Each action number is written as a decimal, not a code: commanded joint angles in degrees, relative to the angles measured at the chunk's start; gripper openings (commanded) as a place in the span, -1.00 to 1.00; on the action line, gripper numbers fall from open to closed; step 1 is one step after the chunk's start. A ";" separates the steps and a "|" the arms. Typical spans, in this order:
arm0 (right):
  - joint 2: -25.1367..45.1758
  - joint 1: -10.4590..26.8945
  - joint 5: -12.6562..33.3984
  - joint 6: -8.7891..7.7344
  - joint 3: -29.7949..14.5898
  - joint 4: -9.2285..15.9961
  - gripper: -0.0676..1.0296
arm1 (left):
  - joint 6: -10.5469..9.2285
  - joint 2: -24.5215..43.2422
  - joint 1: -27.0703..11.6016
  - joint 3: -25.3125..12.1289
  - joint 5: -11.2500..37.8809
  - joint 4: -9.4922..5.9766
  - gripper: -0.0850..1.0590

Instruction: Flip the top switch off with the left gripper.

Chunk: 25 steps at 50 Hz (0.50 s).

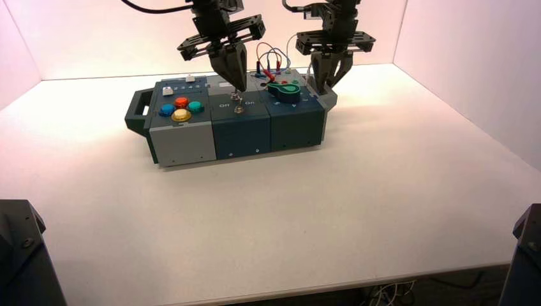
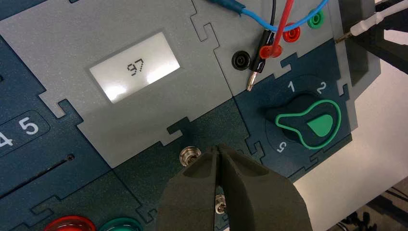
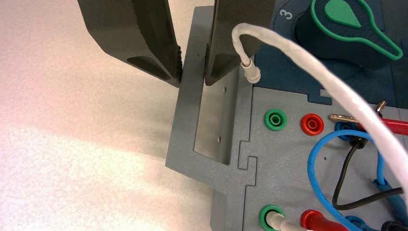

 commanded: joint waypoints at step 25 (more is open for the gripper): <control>0.70 -0.70 -0.26 -1.49 -1.05 -0.44 -0.92 | 0.26 -3.69 3.96 2.46 -1.41 0.35 -0.92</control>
